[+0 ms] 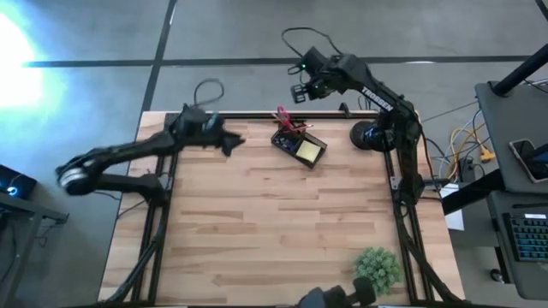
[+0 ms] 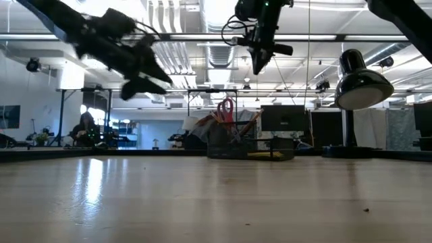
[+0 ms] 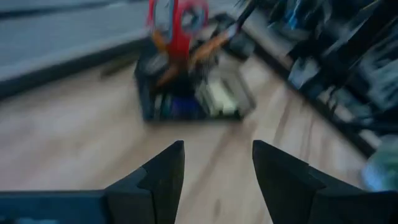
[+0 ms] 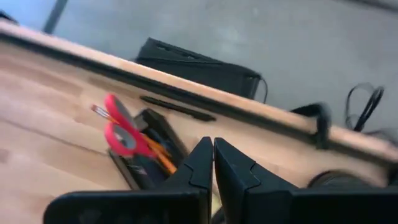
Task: Pick and place office supplies into organizer
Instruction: Put the pen into the desk organizer
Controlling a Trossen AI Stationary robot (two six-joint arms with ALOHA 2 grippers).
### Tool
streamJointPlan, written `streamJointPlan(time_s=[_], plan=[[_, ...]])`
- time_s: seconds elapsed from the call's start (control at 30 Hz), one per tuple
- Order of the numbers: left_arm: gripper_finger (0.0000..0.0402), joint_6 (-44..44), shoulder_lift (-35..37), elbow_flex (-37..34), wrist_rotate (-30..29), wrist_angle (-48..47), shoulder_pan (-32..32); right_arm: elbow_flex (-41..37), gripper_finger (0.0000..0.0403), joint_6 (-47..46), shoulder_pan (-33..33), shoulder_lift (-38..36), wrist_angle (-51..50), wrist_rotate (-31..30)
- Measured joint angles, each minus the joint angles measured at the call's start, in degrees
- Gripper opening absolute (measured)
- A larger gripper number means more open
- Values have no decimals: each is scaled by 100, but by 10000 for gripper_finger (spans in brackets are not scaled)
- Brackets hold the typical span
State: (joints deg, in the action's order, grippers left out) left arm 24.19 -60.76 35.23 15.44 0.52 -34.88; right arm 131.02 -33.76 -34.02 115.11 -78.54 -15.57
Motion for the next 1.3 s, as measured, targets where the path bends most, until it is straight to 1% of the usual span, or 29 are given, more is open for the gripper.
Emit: streamJointPlan(time_s=[0.07,0.13,0.2,0.27,0.37,0.4,0.47,0.5,0.53,0.6,0.67,0.7,0.8,0.97,1.03,1.2,1.3], plan=[[175,-132,-700,176,618,822,-420,-2,9,542,-13,11,-23,-13],[175,-401,-1469,485,1018,1422,-632,-2,10,1099,-5,11,-93,-53],[175,-734,-2184,978,1120,1359,-711,-2,18,1521,10,6,-129,-77],[175,-1086,-2824,1589,1122,730,-757,-5,37,1843,21,6,-151,-77],[179,-1898,-3587,2576,1053,-671,-770,-7,79,2038,13,6,-144,-90],[182,-2253,-3769,2904,941,-1155,-766,-7,94,2091,9,6,-123,-153],[188,-3027,-4066,3511,493,-1881,-760,-7,123,2253,2,6,-50,-402],[190,-3428,-4176,3745,279,-2087,-773,-7,136,2339,2,6,-43,-512],[192,-3876,-4275,3922,210,-2170,-803,-7,147,2404,2,6,-51,-575],[193,-4716,-4487,4210,408,-2174,-896,-7,167,2408,-21,6,-64,-599],[194,-5174,-4742,4427,662,-2188,-1023,-9,182,2274,-50,6,-83,-599],[194,-5232,-4890,4523,667,-2171,-1087,-9,187,2263,-69,6,-81,-609],[194,-5175,-5298,4668,817,-2202,-1320,-9,198,2338,-128,4,-69,-650],[194,-5168,-5577,4716,1657,-1400,-1594,-9,200,2329,-220,4,1,-849],[194,-5167,-5636,4783,1884,-1354,-1610,-9,201,2289,-284,4,18,-849],[178,-5459,-5794,4839,1951,-1345,-1583,-9,201,2165,-432,4,22,-853],[164,-5509,-5906,4842,1826,-1355,-1515,-9,201,2173,-506,4,32,-852]])
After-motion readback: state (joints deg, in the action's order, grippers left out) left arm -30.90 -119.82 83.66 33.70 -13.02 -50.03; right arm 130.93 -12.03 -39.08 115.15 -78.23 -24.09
